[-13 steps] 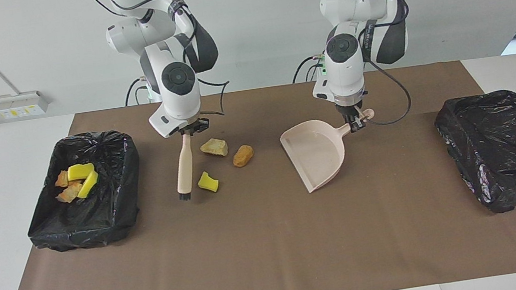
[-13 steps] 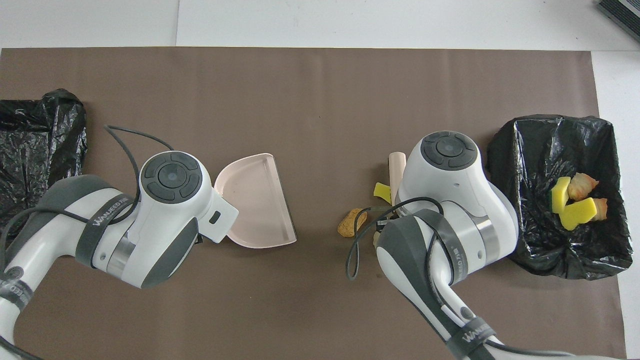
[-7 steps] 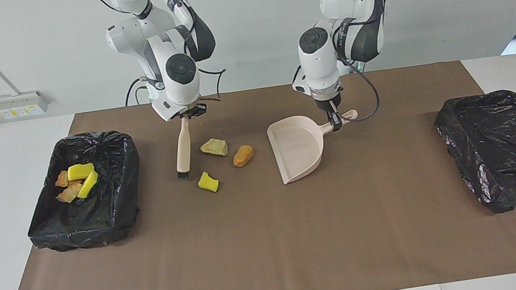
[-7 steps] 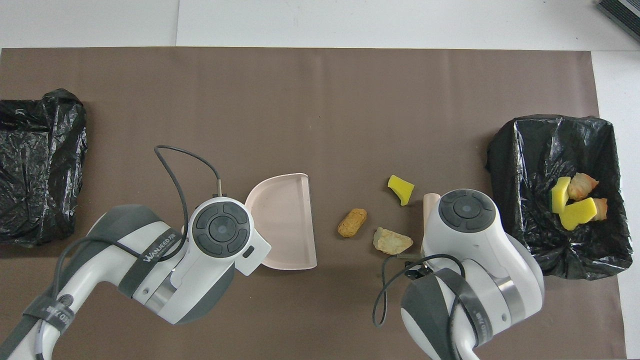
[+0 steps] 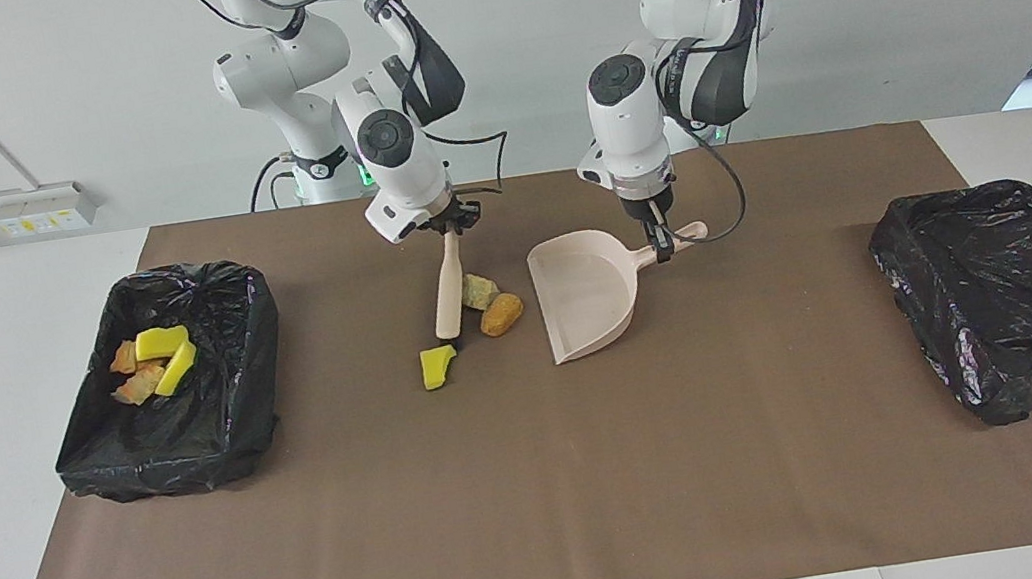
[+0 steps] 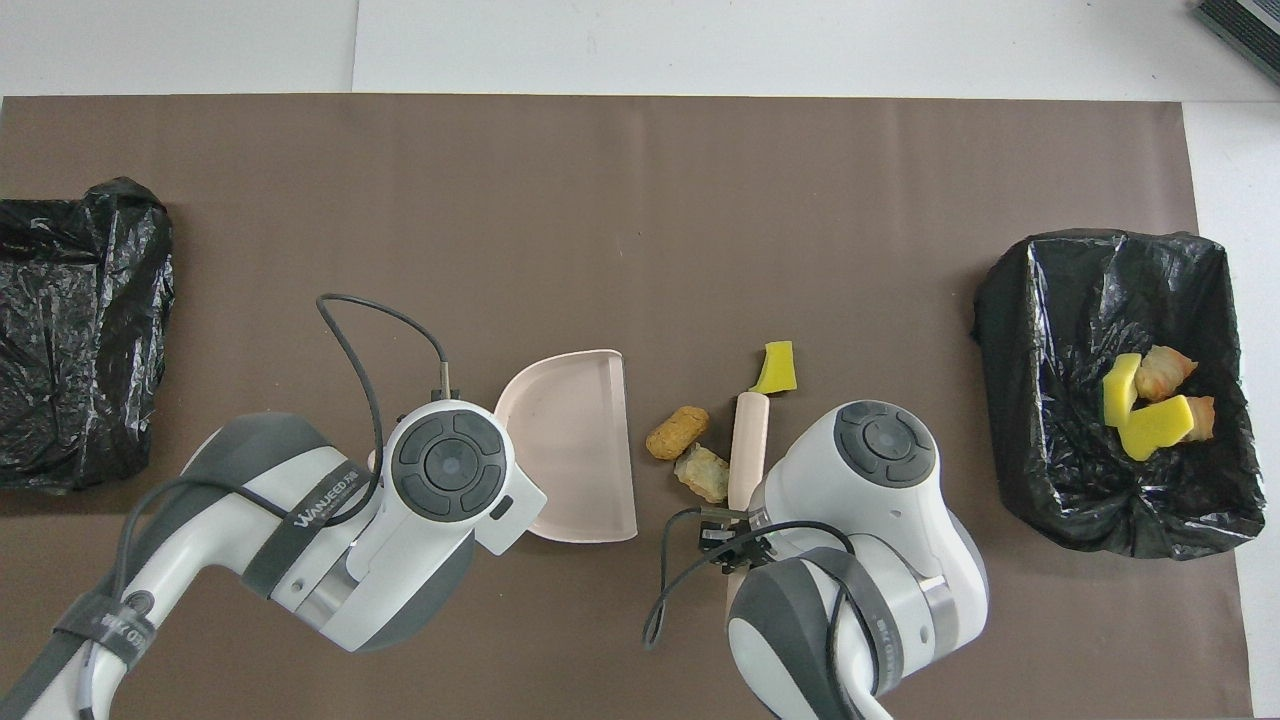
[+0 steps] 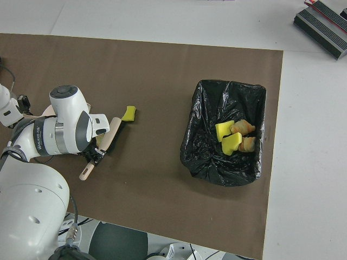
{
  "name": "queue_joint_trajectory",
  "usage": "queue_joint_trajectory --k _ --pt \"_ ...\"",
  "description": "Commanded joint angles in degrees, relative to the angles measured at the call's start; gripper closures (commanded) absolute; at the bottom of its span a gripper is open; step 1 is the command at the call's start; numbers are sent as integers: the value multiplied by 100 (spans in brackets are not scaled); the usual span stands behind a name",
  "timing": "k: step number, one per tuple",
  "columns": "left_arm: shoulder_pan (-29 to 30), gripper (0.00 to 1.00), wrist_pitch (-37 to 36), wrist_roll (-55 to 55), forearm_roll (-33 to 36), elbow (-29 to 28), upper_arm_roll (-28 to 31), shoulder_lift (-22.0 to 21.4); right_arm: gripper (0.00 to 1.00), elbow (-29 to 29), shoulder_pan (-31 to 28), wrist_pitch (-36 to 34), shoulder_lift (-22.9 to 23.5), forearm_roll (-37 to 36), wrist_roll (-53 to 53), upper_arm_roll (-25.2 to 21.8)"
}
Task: Sweep and dump trash in bin
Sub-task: 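Brush the bread pieces into the dustpan with the right gripper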
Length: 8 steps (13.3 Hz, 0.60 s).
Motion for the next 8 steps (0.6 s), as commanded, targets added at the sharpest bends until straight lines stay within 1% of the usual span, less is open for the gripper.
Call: queue_joint_trajectory --k 1,3,4,5,6,7,8 --pt "-97 100 148 26 110 -196 69 -139 100 76 236 467 37 1037 -252 3" --pt "-97 100 148 26 110 -188 69 -139 100 164 534 897 99 1749 -244 3" --pt "-97 100 157 26 110 -188 69 -131 100 278 623 986 134 2014 -218 3" --pt "-89 100 157 26 118 -188 61 -131 100 435 693 970 160 2042 -130 3" --pt "-88 100 157 26 110 -188 69 -131 100 576 668 830 82 1990 -129 -14" --pt "-71 100 157 26 110 -188 69 -131 100 621 607 455 -93 1859 -95 -84" --pt "-71 100 157 26 110 -188 69 -131 100 700 388 -45 -242 1371 -77 -102"
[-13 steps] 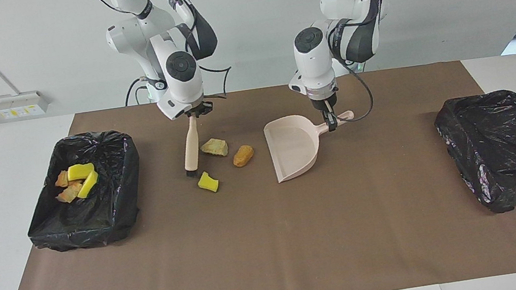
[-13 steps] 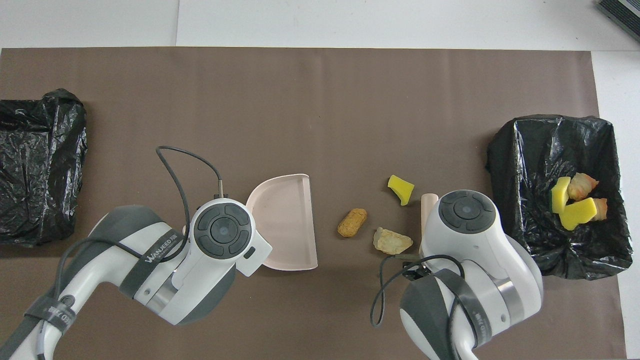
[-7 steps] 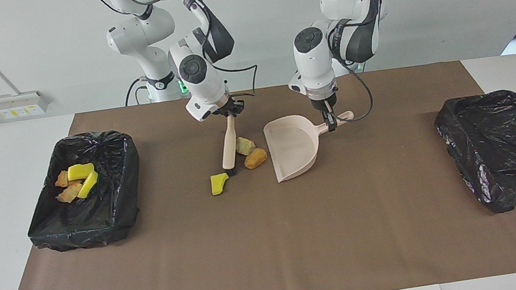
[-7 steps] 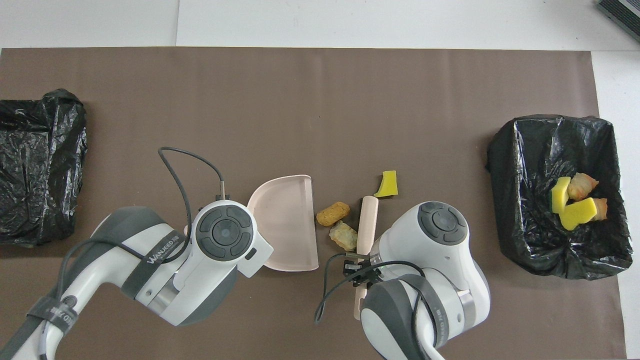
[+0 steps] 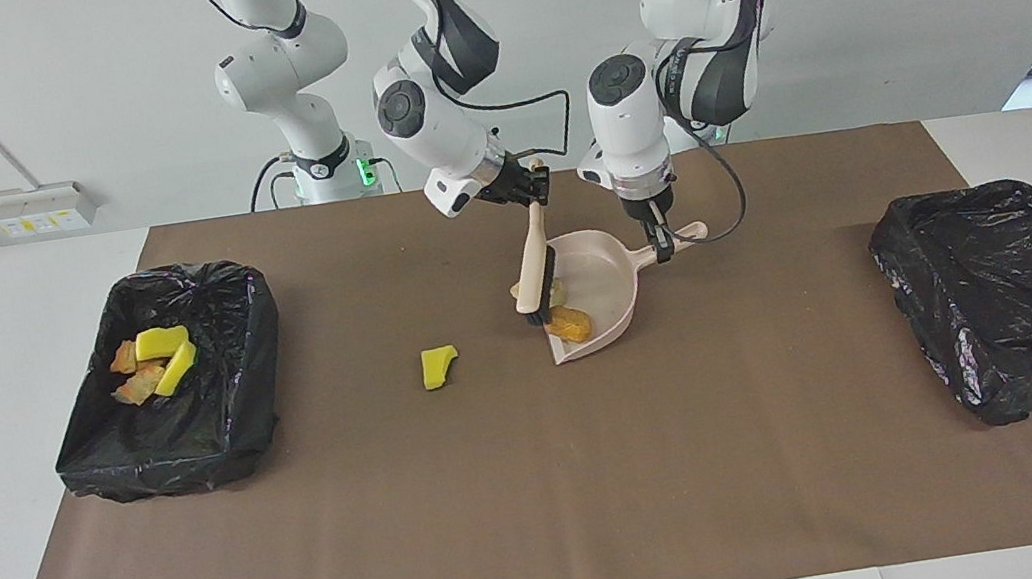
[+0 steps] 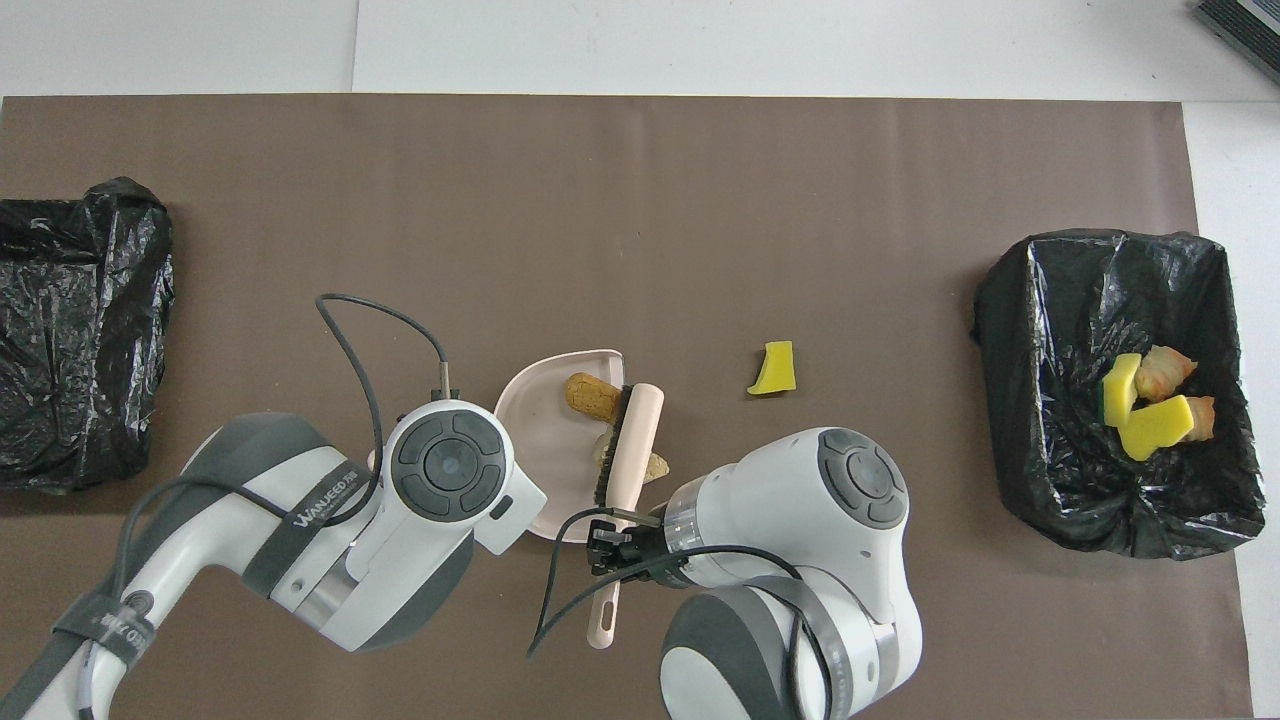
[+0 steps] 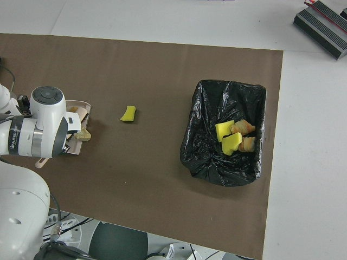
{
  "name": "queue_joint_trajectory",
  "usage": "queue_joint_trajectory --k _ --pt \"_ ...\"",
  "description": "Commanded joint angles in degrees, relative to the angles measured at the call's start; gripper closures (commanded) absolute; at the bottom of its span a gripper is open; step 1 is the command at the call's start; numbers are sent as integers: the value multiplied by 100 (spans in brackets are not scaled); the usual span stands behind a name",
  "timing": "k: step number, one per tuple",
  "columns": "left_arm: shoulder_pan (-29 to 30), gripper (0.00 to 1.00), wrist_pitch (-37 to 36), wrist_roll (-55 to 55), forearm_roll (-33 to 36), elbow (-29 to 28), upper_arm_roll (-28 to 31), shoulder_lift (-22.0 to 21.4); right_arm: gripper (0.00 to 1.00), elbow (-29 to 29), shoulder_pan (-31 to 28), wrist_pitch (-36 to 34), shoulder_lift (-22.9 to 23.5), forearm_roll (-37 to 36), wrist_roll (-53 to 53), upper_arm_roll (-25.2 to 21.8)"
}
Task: Sweep and dump trash in bin
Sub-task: 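Brush the bread pieces into the dustpan with the right gripper, then reach the brush past the yellow sponge with the right gripper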
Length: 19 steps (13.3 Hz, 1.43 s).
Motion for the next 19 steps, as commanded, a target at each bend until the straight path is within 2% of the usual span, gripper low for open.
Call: queue_joint_trajectory --k 1,2,5,7,9,12,15,17,19 --pt "-71 100 156 26 107 -187 65 -131 100 305 -540 -1054 -338 -1005 -11 -60" --pt "-62 100 147 26 107 -196 65 -131 100 437 -743 -1381 -313 -1629 -89 -42" --pt "-62 100 138 35 107 -196 56 -131 100 491 -1270 -1498 -181 -3361 -956 -42" --pt "-45 100 130 35 107 -187 65 -131 100 727 -1692 -1481 239 -4732 -1765 -33" --pt "-36 100 121 35 107 -187 56 -122 100 947 -1835 -1489 679 -5552 -2101 -33" --pt "-36 100 138 35 107 -187 56 -122 100 730 -1739 -1725 716 -5347 -2138 2" --pt "-36 100 130 35 107 -187 56 -122 100 361 -1309 -1780 435 -3732 -2015 37" --pt "-27 100 130 35 107 -196 56 -122 100 228 -940 -1613 312 -3133 -1752 37" --pt "-27 100 130 35 107 -196 56 -122 100 79 -728 -1376 224 -2159 -1725 37"
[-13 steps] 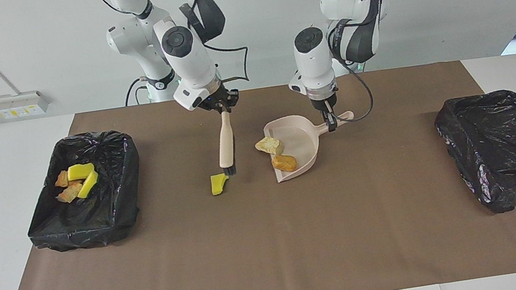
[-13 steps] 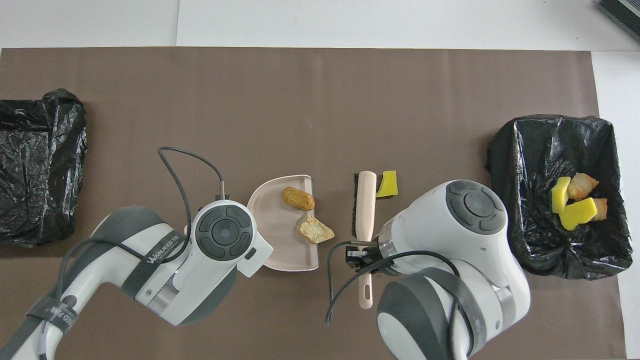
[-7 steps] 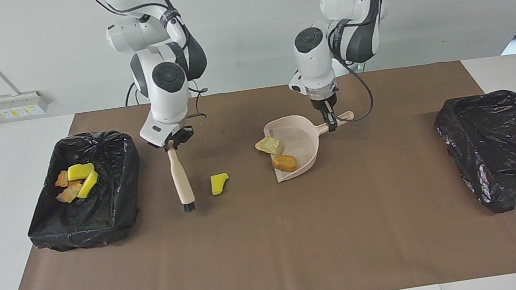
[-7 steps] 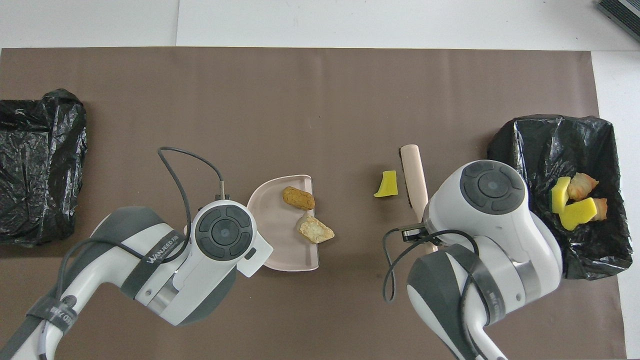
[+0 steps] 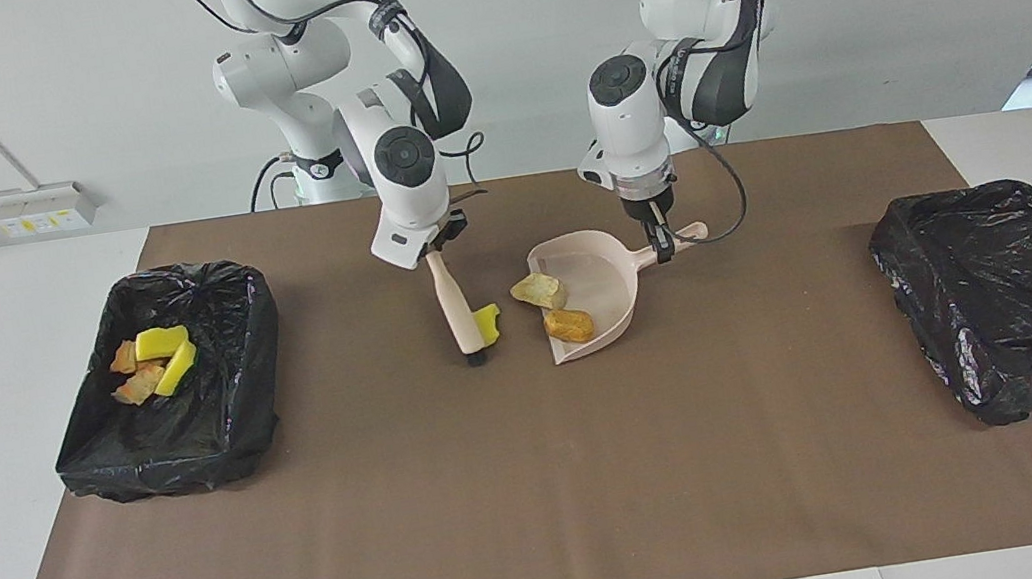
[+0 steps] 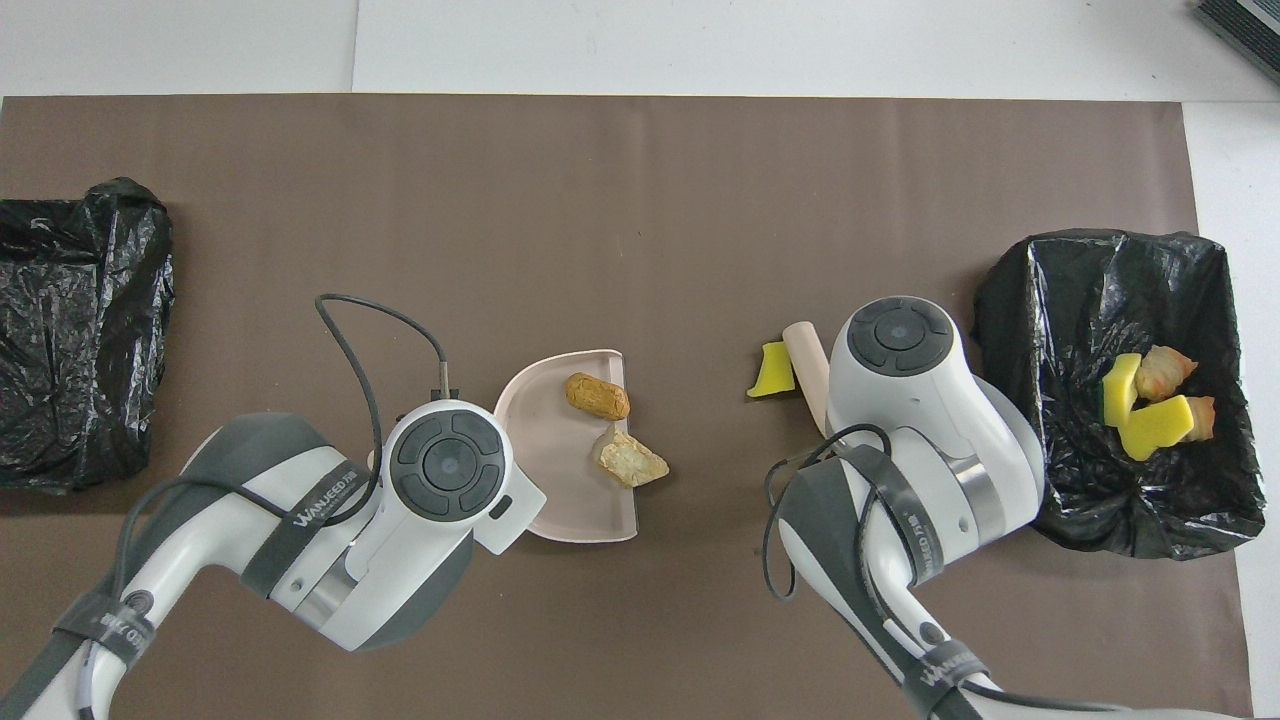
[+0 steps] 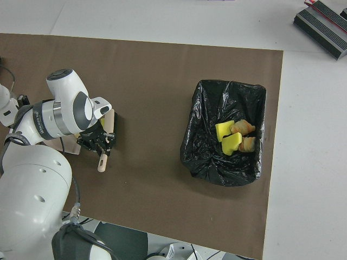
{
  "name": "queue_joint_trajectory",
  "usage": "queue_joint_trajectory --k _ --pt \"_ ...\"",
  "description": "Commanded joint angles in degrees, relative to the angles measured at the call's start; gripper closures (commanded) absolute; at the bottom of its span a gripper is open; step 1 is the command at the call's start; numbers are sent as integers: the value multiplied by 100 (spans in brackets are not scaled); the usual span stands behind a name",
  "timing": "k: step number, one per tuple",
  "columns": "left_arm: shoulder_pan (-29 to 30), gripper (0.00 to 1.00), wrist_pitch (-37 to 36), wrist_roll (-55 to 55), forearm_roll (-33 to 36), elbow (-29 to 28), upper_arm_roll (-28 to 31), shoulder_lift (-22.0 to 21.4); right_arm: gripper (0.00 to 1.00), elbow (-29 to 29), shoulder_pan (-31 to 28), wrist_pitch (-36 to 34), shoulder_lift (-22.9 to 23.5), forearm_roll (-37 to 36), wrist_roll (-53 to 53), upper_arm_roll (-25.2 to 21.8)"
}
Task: Sweep and dump trash in bin
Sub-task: 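Reach the brush past the yellow sponge with the right gripper, then sweep the yellow sponge into the dustpan with the right gripper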
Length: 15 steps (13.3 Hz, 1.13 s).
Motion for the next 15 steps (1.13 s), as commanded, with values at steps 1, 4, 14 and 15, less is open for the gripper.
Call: queue_joint_trajectory --k 1,4,14,15 --pt "-27 100 104 35 107 -183 56 -122 100 -354 152 366 -324 1003 81 -3" --pt "-27 100 104 34 107 -175 56 -122 100 -398 398 577 -377 1795 309 -3" --pt "-27 100 121 34 107 -175 47 -122 100 -144 548 606 -553 1573 485 -73" --pt "-27 100 69 26 107 -175 47 -122 100 -126 548 500 -553 1177 529 -73"
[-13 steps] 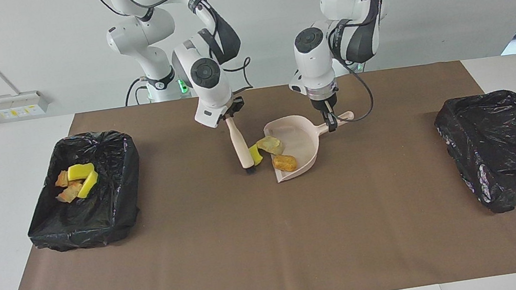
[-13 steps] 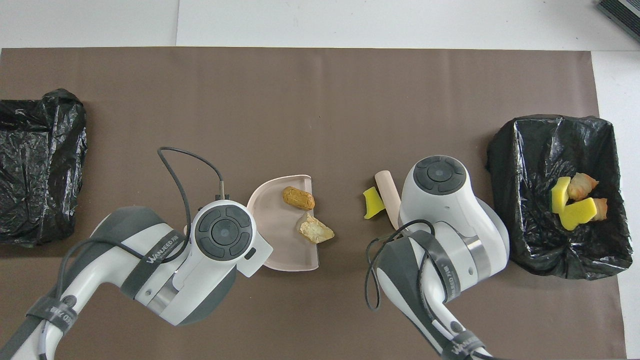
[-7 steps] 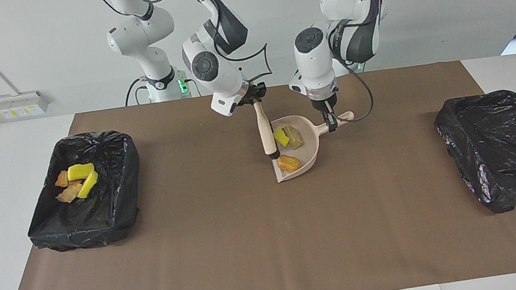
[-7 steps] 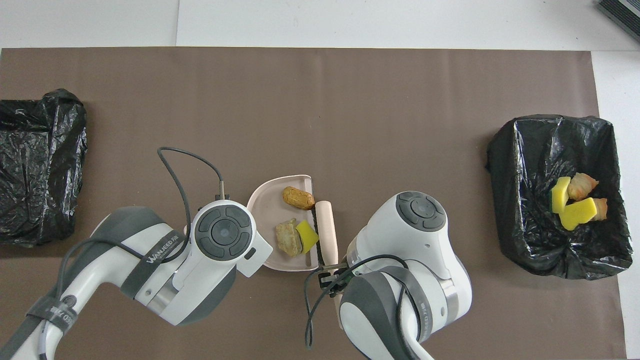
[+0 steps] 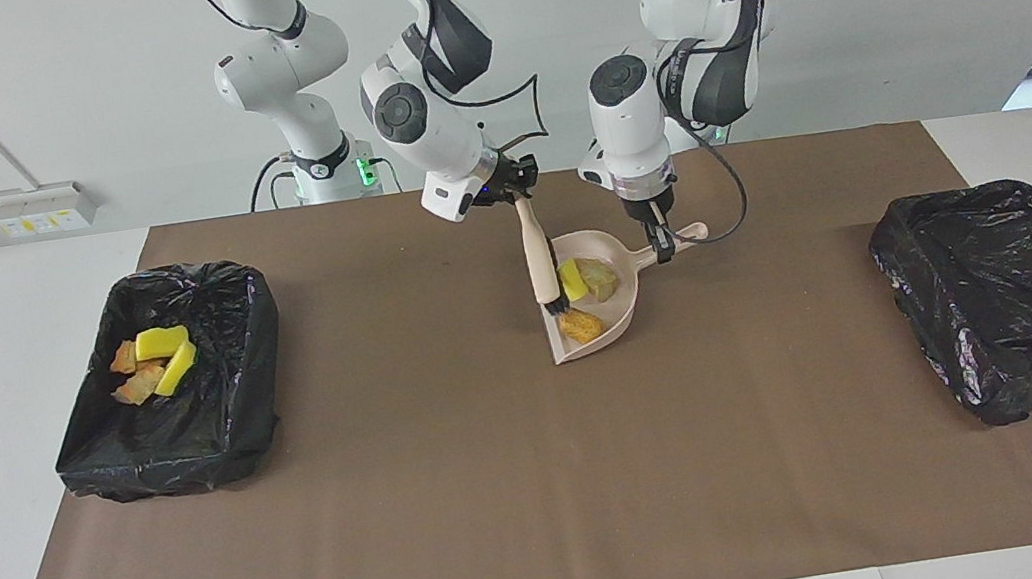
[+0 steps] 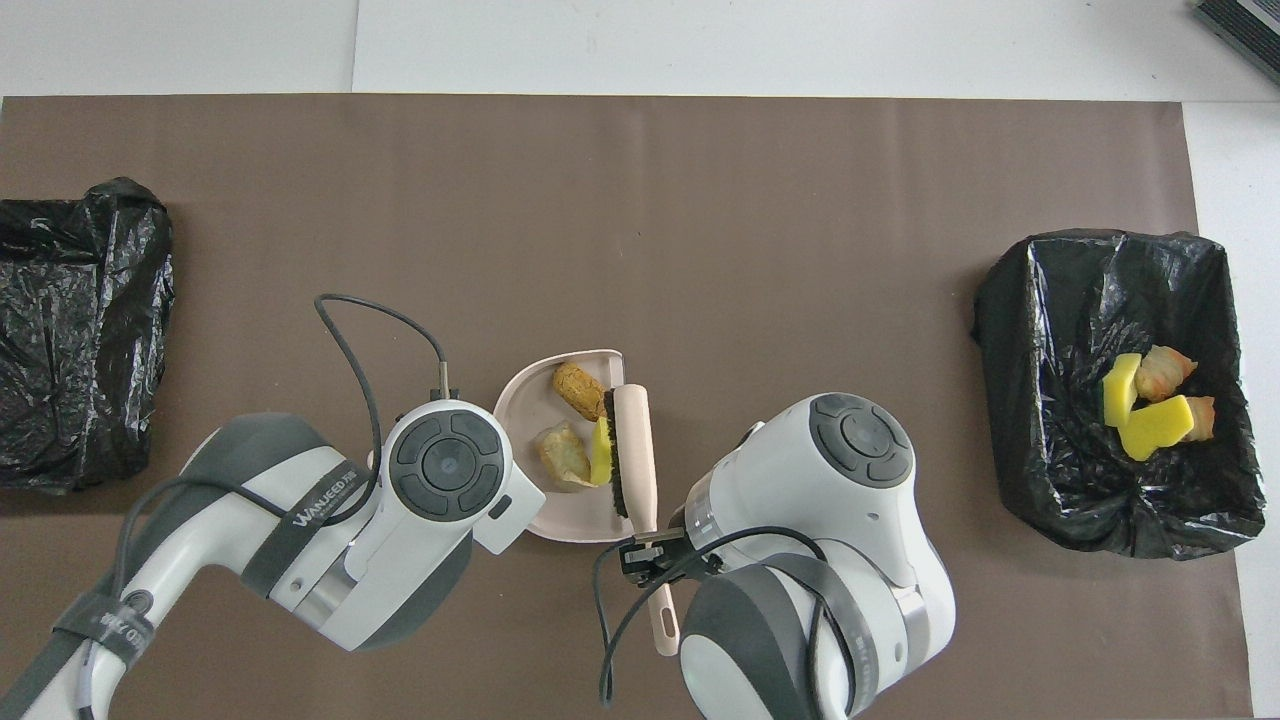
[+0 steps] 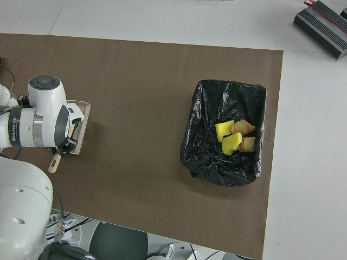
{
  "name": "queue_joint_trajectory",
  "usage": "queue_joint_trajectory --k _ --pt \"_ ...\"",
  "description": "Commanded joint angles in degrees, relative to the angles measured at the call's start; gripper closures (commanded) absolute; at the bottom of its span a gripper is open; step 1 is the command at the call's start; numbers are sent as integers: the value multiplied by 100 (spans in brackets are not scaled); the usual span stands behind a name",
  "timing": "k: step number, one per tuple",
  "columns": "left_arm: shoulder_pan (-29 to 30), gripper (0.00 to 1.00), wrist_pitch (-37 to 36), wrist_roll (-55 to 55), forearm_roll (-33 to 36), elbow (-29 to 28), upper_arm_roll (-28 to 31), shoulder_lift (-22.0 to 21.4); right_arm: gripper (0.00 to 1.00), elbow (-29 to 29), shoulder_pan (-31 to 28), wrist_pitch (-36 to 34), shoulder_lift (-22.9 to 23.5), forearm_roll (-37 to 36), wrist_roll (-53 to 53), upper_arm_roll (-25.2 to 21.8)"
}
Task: Sweep and dump trash in bin
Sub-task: 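Sweep the yellow sponge into the dustpan with the right gripper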
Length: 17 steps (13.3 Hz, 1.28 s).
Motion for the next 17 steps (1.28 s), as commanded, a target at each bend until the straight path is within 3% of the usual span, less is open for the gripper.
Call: queue_joint_trajectory --k 1,6,9,12,17 --pt "-36 100 60 26 107 -170 44 -122 100 44 -59 -391 -120 -852 211 31" --pt "-53 100 33 26 107 -170 44 -131 100 -166 -339 -569 -243 -1808 229 48" --pt "-18 100 25 26 107 -179 44 -131 100 -527 -376 -202 -139 -1866 308 92" --pt "105 100 68 35 107 -266 44 -148 100 -589 -236 -24 -77 -499 405 101" --pt "166 100 156 35 99 -258 53 -131 100 -721 203 739 -138 1120 562 101"
